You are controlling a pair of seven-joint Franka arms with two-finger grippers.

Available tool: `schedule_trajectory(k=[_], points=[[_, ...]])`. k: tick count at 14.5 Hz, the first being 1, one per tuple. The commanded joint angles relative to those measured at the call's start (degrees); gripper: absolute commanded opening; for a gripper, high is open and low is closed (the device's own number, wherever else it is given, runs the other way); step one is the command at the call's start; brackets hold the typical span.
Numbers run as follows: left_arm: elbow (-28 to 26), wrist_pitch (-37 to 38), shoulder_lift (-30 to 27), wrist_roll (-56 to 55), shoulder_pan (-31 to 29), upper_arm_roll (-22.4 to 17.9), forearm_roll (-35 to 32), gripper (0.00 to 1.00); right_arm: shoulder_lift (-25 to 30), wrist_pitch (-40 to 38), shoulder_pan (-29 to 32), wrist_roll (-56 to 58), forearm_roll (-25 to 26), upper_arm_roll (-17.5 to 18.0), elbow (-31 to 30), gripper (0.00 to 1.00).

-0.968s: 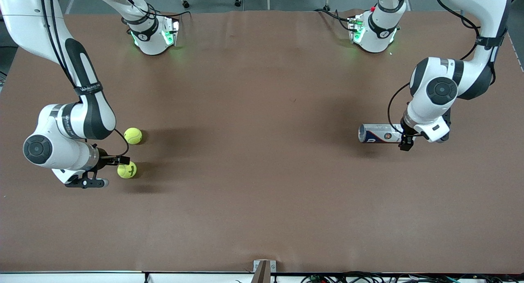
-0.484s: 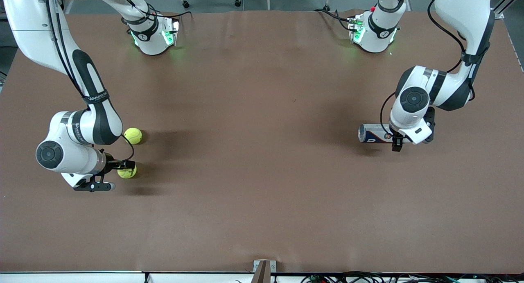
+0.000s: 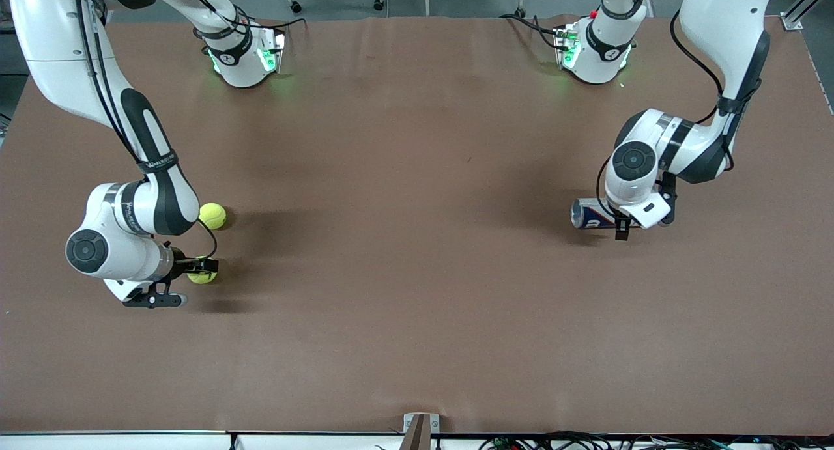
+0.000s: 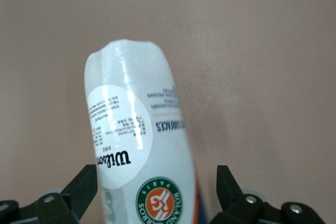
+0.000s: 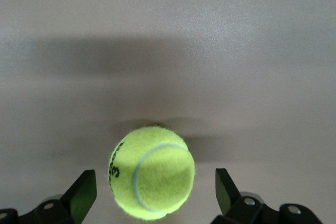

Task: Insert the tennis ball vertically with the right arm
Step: 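Grasp the nearer ball with the right gripper while the left gripper grasps the can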

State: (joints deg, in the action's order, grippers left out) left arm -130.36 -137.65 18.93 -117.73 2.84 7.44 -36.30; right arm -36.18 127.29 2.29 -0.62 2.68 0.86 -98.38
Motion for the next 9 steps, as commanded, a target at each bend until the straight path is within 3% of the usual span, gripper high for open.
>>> schedule_trajectory(k=[1, 9], points=[[0.37, -0.51, 1.37, -1.98, -0.12, -0.05, -2.46, 1.0, -0.82, 1.12, 0.69, 0.53, 0.13, 0.37, 0.73, 1.0], [0.46, -0.34, 2.86, -2.15, -0.03, 0.03, -4.31, 1.0, -2.05, 1.73, 0.78, 0.62, 0.14, 0.46, 0.73, 1.0]])
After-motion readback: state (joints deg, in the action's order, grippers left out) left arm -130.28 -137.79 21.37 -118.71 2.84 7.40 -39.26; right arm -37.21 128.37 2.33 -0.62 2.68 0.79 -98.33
